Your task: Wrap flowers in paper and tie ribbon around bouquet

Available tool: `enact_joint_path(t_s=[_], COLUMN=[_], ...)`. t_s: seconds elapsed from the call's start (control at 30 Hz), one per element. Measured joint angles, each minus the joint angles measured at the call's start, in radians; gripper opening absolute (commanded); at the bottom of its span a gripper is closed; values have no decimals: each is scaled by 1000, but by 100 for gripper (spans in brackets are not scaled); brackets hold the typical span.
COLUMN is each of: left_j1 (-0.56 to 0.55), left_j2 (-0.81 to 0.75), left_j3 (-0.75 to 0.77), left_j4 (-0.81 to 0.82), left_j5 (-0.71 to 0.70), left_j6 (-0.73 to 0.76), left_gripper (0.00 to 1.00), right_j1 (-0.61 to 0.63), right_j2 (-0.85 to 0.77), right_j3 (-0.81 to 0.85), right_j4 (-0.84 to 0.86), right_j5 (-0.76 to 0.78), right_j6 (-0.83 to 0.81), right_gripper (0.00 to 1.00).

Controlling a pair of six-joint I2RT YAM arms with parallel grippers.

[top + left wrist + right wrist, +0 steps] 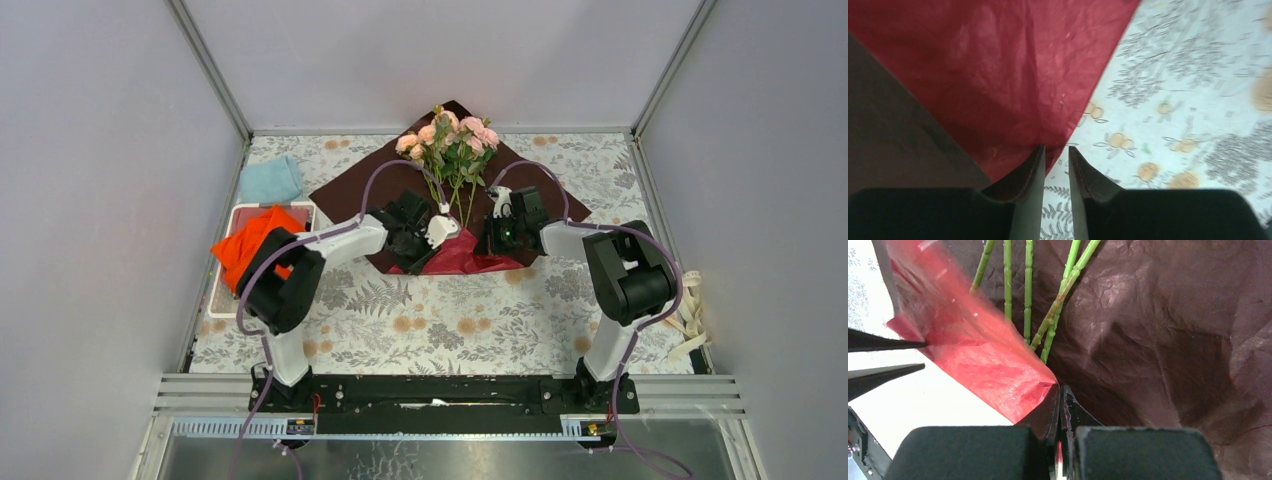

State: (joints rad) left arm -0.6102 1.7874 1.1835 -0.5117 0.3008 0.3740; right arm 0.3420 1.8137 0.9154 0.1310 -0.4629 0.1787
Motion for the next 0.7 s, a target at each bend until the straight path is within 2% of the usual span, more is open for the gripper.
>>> enact_joint_path(t_s=[0.1,0.2,0.27,0.33,0.4,0.5,0.6,0.7], left_j1=[7,11,14,16,16,17,18,20], left_j2=[70,75,75,74,74,71,66,64], left_j3=[-1,-5,-13,-16,-17,-20,-27,-31], left_j4=[7,27,40,46,47,50,58,63], left_j5=[-27,-51,-63,-71,-71,-70,-66,-61], left_j6=[-2,-2,-2,-3,-3,-3,-4,-5], left_gripper=[29,28,28,28,28,28,28,28], right_j1=[-3,-5,-7,-8,-11,-11,-7,-2], right_j2=[0,-1,-4,-24,-56,-137,-234,-264], right_j3=[0,0,0,5,18,35,37,27], right_j4=[0,-9,-27,-59,-117,-204,-231,-152], right_j5=[0,3,20,44,82,150,164,60], right_j6=[10,11,11,4,-4,-4,18,93], right_gripper=[4,26,37,43,46,43,28,12])
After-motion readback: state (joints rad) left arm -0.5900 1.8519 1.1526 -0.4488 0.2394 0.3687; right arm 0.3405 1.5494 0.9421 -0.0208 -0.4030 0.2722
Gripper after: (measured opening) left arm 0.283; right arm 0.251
